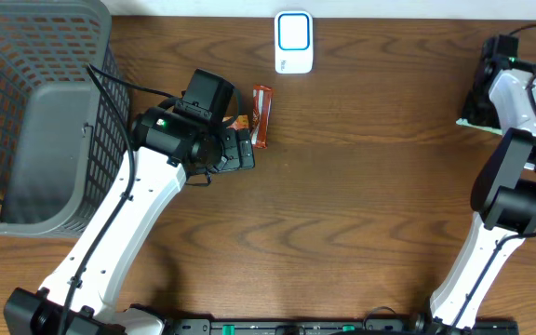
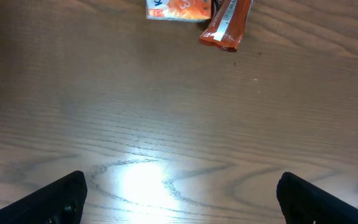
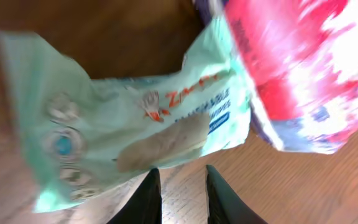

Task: Scan the item barcode
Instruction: 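Open the right gripper and release the wrapper beside the purple package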

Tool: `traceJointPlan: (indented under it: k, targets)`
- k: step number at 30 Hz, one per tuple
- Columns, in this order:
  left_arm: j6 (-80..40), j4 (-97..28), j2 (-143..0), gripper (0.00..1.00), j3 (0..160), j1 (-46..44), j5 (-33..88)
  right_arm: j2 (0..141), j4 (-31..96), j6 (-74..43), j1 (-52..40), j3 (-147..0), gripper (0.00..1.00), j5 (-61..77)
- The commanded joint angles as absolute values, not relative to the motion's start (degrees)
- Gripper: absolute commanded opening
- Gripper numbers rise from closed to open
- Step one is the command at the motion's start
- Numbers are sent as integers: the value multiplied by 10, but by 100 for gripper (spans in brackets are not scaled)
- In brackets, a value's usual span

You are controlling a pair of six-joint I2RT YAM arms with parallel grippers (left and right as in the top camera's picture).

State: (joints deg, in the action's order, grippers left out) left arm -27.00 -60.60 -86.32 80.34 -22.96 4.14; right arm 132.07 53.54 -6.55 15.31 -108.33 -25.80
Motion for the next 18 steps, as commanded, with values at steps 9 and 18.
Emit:
traceJointPlan:
  k: [9,18]
  targets:
    - [-267,-608,-865,98,805,-228,38,1313,539,-85,117,-1120,21,-144]
    - [-267,-608,-865,98,805,-228,38,1313,582,-172,147,-1108,5,-151]
